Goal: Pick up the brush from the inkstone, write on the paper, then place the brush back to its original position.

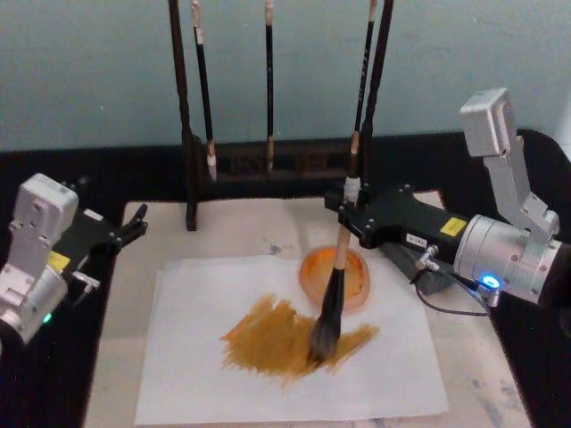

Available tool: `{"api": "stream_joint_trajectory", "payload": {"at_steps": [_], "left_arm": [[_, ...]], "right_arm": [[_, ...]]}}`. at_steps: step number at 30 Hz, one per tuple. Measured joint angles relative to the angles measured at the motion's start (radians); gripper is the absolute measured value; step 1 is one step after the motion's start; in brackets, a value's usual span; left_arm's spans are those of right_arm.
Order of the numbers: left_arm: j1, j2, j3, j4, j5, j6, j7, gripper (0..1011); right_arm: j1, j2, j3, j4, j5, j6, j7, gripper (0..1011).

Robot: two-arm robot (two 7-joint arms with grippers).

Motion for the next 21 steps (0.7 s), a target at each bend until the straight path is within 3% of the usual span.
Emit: {"api": "stream_joint_trajectory", "payload": {"at_steps": [15, 21], "left_arm": [[0.000, 0.000, 0.000, 0.000, 0.000, 0.000, 0.000, 1009], [0.000, 0.000, 0.000, 0.000, 0.000, 0.000, 0.000, 1010]], "right_arm": [[-0.002, -0.021, 0.050, 0.000, -0.020, 0.009, 0.004, 173], [0.004, -0.045, 0.063, -0.014, -0.018, 0.012, 0.031, 173]]}}
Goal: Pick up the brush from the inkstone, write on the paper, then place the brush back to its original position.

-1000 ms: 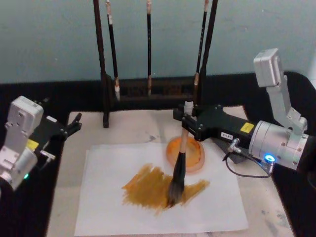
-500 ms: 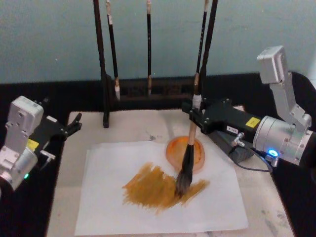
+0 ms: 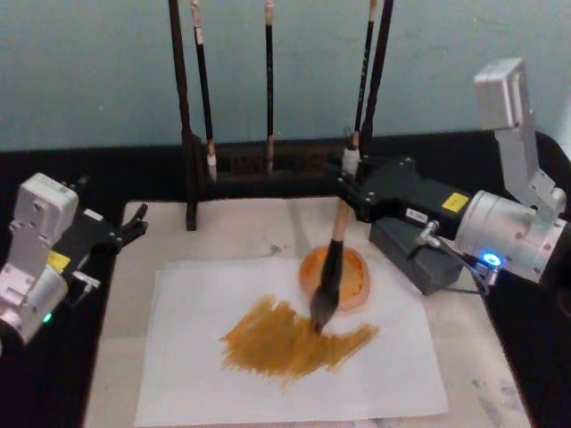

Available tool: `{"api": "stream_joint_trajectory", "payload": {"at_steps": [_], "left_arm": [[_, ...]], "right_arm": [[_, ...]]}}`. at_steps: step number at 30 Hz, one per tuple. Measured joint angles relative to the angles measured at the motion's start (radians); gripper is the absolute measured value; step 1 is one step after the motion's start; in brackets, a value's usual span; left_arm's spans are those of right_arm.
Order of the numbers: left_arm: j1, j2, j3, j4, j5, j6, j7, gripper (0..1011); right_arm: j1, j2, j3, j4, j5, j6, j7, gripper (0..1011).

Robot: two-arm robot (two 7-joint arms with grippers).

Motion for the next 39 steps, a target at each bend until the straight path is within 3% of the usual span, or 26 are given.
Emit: {"api": "stream_joint_trajectory", "payload": {"at_steps": [9, 21, 39], "left_arm": [[0.000, 0.000, 0.000, 0.000, 0.000, 0.000, 0.000, 1010], [0.000, 0.000, 0.000, 0.000, 0.000, 0.000, 0.000, 1010], [0.000, 0.000, 0.000, 0.000, 0.000, 0.000, 0.000, 1010]], "right_arm": [[0.013, -0.045, -0.017, -0.001, 0.000, 0.008, 0.036, 173], [-0.003, -0.068, -0.031, 0.024, -0.013, 0.005, 0.039, 173], [-0.059, -0.062, 0.025, 0.033, -0.031, -0.009, 0.000, 173]]}}
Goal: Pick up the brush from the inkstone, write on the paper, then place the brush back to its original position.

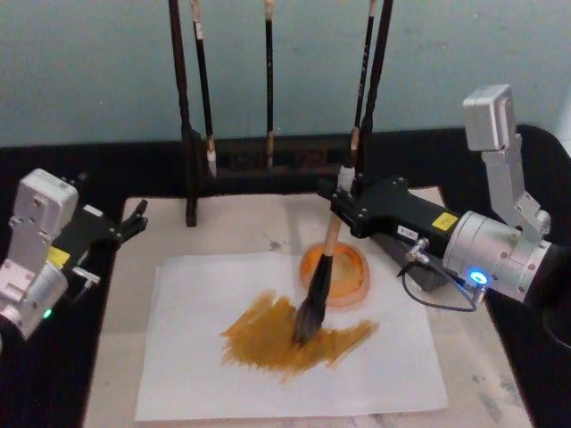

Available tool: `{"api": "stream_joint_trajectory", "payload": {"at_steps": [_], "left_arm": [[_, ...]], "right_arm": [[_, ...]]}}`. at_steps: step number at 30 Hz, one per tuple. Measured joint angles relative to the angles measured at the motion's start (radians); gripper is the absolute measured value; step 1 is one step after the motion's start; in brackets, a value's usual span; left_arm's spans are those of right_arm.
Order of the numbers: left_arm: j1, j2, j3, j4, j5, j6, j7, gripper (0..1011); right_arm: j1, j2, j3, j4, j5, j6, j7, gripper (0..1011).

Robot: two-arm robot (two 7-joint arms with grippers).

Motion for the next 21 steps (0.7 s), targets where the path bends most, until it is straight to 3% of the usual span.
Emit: {"api": "stream_joint_trajectory", "payload": {"at_steps": [13, 21], "left_arm": [[0.000, 0.000, 0.000, 0.000, 0.000, 0.000, 0.000, 1010], [0.000, 0.000, 0.000, 0.000, 0.000, 0.000, 0.000, 1010]], "right_arm": [[-0.012, 0.002, 0.033, -0.016, -0.009, -0.001, -0.004, 173], [-0.024, -0.001, 0.030, -0.048, -0.021, -0.019, 0.006, 173]]}}
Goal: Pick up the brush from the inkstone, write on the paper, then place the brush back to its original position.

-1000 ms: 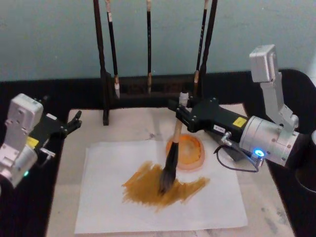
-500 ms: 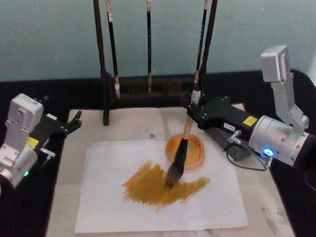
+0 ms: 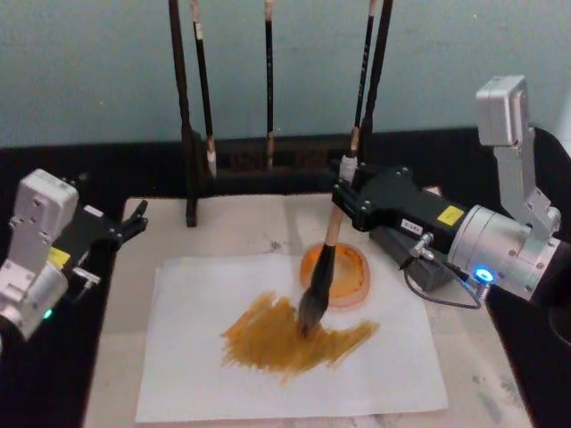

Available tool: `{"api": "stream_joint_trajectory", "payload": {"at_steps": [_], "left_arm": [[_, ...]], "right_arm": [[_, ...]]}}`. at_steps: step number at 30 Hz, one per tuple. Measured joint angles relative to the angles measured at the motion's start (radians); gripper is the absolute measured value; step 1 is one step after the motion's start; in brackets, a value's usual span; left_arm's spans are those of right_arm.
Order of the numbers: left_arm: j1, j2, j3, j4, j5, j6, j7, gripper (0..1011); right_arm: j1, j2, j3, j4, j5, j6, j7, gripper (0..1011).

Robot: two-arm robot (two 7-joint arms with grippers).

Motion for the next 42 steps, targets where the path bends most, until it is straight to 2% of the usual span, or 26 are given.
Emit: {"api": "stream_joint_trajectory", "payload": {"at_steps": [14, 42], "left_arm": [[0.000, 0.000, 0.000, 0.000, 0.000, 0.000, 0.000, 1010], [0.000, 0.000, 0.000, 0.000, 0.000, 0.000, 0.000, 1010]], "right_arm": [[0.004, -0.006, -0.015, -0.033, -0.018, 0.011, 0.008, 173], [0.019, -0.019, -0.017, -0.021, -0.033, 0.002, 0.021, 173]]}}
